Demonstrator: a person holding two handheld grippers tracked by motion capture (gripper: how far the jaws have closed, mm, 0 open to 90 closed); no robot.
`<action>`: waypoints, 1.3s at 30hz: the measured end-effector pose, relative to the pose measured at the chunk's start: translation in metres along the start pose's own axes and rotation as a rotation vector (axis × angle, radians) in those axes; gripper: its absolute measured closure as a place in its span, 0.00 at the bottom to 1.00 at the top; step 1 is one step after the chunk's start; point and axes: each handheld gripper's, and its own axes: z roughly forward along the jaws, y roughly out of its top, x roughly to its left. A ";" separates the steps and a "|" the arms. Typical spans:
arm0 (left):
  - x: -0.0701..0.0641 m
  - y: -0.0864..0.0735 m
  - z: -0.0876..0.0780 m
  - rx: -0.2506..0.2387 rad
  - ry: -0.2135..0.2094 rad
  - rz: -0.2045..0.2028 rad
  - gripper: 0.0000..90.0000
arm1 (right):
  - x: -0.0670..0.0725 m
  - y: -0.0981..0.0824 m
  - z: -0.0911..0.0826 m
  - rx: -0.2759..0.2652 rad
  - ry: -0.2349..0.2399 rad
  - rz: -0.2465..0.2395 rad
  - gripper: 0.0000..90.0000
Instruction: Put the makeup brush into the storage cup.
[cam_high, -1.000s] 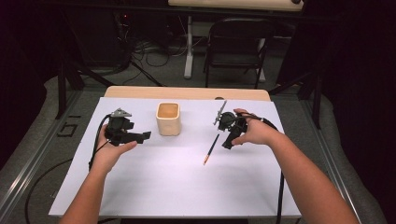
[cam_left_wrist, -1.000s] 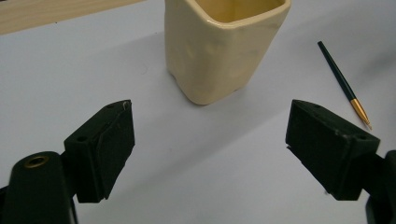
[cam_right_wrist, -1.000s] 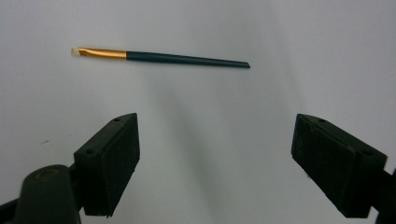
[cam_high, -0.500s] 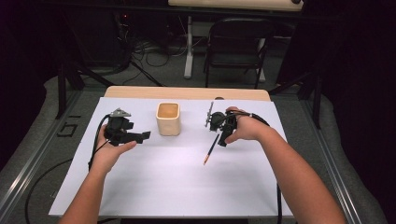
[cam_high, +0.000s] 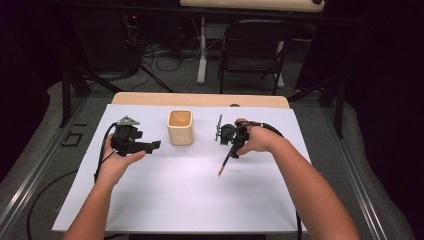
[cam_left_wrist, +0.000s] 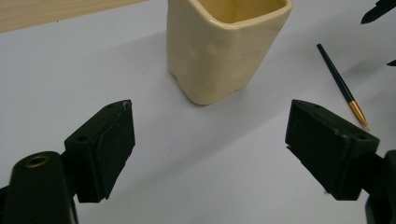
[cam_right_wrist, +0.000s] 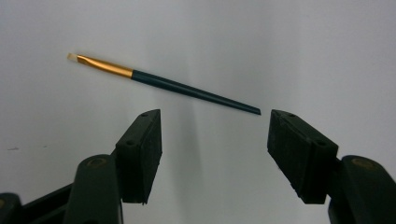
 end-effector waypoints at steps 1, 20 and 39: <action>0.000 0.000 0.000 -0.001 0.000 -0.002 0.18 | 0.000 0.000 0.001 -0.003 0.007 -0.009 0.40; 0.001 -0.001 0.000 0.001 0.001 -0.005 0.18 | 0.011 0.011 0.011 0.013 0.069 -0.080 0.51; 0.001 -0.002 0.001 0.004 0.001 -0.006 0.18 | 0.024 0.015 0.028 0.027 0.118 -0.199 0.61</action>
